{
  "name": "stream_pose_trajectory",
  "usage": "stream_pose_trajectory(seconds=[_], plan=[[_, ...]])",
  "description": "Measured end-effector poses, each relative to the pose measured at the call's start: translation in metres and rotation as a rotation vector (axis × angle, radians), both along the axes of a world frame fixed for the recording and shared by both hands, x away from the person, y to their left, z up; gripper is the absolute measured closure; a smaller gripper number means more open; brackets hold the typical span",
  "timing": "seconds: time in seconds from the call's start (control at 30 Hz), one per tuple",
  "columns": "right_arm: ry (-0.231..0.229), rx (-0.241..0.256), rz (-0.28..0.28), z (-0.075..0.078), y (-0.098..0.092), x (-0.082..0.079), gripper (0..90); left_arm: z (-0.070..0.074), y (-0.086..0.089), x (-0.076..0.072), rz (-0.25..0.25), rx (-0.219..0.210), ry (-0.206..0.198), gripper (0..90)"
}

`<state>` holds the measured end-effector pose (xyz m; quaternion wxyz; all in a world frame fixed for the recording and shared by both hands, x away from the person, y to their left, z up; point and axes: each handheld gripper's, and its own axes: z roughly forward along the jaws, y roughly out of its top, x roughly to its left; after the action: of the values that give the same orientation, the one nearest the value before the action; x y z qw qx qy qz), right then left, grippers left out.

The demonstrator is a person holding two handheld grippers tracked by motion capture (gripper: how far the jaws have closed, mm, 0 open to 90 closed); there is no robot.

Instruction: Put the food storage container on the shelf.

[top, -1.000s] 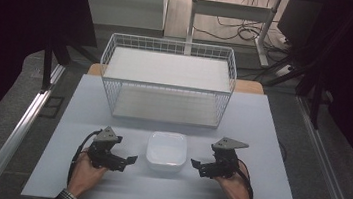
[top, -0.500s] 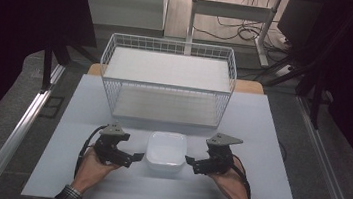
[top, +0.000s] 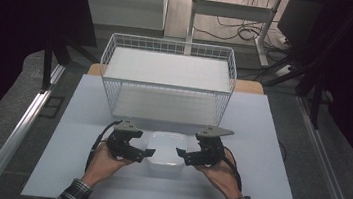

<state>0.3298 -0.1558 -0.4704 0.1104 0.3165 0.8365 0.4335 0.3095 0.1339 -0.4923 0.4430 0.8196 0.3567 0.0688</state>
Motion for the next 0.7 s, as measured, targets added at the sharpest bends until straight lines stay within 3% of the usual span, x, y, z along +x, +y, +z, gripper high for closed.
stream_pose_trajectory(seconds=[0.13, 0.2, 0.23, 0.3, 0.37, 0.5, 0.63, 0.7], plan=[[0.049, -0.011, 0.001, -0.005, 0.008, 0.011, 12.5, -0.006, -0.005, 0.006, -0.003, 0.04, 0.007, 14.2], [0.059, -0.015, 0.007, -0.007, 0.009, 0.012, 12.8, -0.01, -0.002, 0.009, 0.003, -0.006, 0.034, 15.0], [0.09, -0.012, 0.013, -0.012, 0.011, 0.014, 13.3, -0.013, 0.001, 0.012, -0.003, -0.045, 0.056, 15.6], [0.102, -0.014, 0.018, -0.015, 0.011, 0.014, 13.3, -0.015, 0.003, 0.013, -0.018, -0.067, 0.068, 16.6], [0.169, 0.001, 0.025, -0.019, 0.009, 0.015, 14.9, -0.019, 0.003, 0.013, -0.051, -0.113, 0.108, 20.8], [0.24, 0.046, 0.036, -0.021, 0.006, 0.011, 23.3, -0.017, 0.001, 0.009, -0.061, -0.112, 0.127, 26.6], [0.246, 0.04, 0.025, -0.018, 0.003, 0.006, 29.8, -0.013, 0.003, 0.002, -0.039, -0.112, 0.159, 32.3], [0.247, 0.049, 0.013, -0.014, -0.004, -0.001, 43.8, -0.01, 0.007, -0.007, -0.021, -0.12, 0.168, 45.7]])
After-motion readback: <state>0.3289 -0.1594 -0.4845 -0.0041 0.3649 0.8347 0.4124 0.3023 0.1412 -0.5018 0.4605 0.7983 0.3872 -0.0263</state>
